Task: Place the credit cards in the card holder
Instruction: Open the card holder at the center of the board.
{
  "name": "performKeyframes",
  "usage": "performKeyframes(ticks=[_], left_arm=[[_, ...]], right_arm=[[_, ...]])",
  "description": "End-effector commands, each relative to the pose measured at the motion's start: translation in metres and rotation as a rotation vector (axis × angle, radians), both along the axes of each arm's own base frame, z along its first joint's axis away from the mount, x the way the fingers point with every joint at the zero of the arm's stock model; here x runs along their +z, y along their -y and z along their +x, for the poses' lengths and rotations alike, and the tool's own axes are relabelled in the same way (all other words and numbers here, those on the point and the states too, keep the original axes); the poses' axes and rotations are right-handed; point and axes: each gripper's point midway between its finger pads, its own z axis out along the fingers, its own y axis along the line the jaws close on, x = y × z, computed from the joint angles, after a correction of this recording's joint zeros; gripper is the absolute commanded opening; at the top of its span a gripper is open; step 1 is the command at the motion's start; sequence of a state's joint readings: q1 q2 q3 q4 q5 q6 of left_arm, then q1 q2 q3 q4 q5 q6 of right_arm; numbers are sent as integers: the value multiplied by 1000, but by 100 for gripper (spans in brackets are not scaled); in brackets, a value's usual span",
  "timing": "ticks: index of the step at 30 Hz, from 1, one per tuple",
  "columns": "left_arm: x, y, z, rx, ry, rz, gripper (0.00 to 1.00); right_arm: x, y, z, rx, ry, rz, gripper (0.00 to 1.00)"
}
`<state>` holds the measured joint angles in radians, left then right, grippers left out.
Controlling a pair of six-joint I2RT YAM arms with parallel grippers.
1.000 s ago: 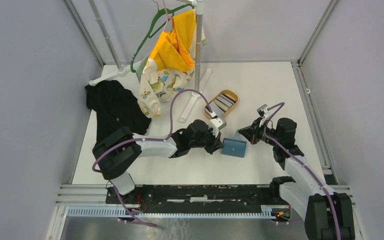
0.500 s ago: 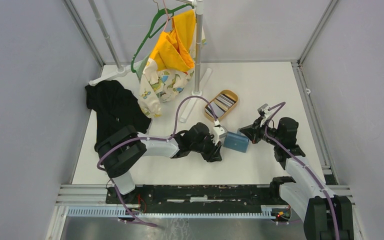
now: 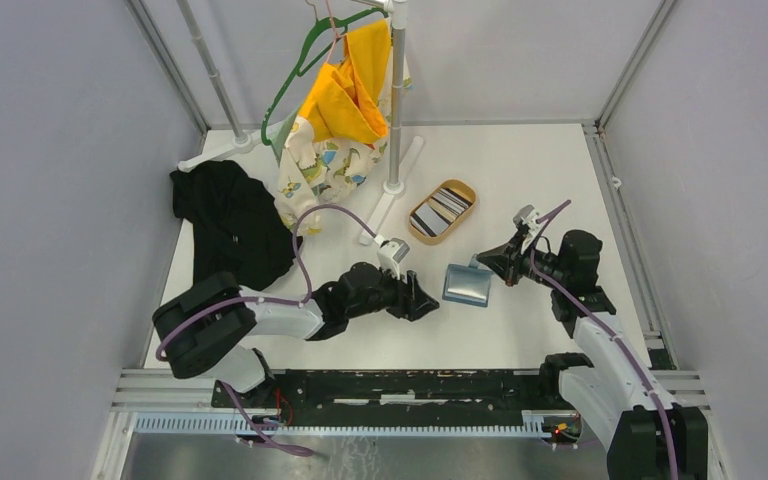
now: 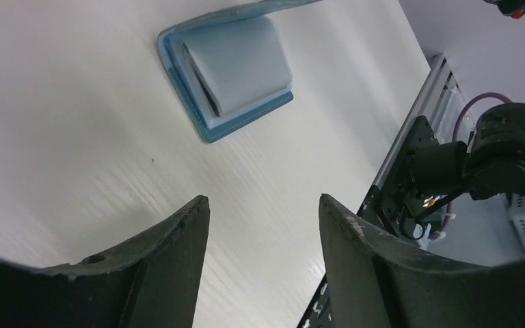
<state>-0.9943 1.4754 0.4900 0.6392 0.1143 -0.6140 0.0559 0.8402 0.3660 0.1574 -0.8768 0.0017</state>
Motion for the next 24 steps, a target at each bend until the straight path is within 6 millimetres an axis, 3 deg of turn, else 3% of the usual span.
performKeyframes(ticks=[1, 10, 15, 18, 22, 24], left_arm=[[10, 13, 8, 85, -98, -149, 65], [-1, 14, 28, 130, -35, -19, 66], [-5, 29, 31, 106, -58, -27, 66], [-4, 44, 37, 77, -49, -20, 57], [2, 71, 47, 35, -40, -23, 55], [4, 82, 51, 19, -39, -33, 55]], right_arm=[[2, 16, 21, -99, 39, -79, 0], [-55, 88, 58, -392, -23, -450, 0], [-71, 107, 66, -418, -42, -581, 0], [-80, 113, 65, -416, -59, -630, 1], [-100, 122, 58, -386, -157, -711, 7], [-100, 127, 60, -397, -186, -728, 13]])
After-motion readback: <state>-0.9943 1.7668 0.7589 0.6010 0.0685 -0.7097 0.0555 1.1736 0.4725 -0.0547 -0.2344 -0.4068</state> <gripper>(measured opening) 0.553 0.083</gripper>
